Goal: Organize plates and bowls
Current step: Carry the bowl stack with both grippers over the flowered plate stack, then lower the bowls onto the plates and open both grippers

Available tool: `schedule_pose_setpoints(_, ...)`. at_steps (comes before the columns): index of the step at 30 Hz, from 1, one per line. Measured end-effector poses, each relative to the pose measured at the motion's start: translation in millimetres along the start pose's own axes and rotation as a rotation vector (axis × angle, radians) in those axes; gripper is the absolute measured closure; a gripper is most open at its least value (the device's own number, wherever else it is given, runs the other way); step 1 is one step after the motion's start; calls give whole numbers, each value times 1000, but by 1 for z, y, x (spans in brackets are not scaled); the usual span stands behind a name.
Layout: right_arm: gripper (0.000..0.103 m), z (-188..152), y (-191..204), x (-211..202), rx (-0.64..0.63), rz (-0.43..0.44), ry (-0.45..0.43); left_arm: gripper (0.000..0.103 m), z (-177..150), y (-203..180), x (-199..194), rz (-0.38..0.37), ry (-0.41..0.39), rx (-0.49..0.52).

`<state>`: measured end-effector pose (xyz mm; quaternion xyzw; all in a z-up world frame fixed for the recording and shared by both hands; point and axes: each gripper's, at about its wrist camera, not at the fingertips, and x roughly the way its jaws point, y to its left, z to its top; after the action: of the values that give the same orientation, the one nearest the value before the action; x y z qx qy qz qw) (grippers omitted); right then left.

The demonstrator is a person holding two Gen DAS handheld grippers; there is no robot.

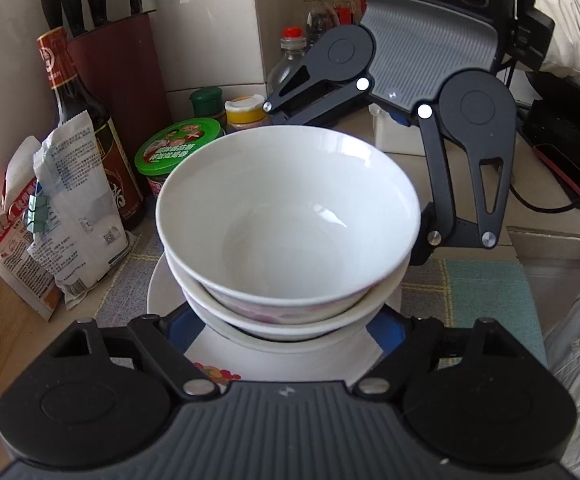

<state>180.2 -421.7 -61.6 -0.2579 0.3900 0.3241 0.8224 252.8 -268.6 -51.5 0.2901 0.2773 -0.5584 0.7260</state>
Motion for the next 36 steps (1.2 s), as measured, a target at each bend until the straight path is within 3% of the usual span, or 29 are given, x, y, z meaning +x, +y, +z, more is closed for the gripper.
schedule_pose_setpoints(8, 15, -13, -16, 12, 23, -2, 19, 17, 3, 12, 22, -22, 19, 1)
schedule_pose_setpoints(22, 15, -11, -26, 16, 59, 30, 23, 16, 2, 20, 25, -29, 14, -30)
schedule_pose_setpoints(25, 12, -13, -28, 16, 80, 35, 15, 3, 2, 17, 22, 1, 4, -12)
schedule_pose_setpoints(27, 3, -12, -25, 14, 77, 15, -3, 3, 2, 13, 21, 23, 9, 7)
schedule_pose_setpoints(32, 1, -11, -22, 11, 94, -10, -8, 3, -4, 4, 16, 91, 3, -7)
schedule_pose_setpoints(36, 1, -14, -17, 7, 145, -44, -10, 2, -10, -2, 2, 154, -50, -42)
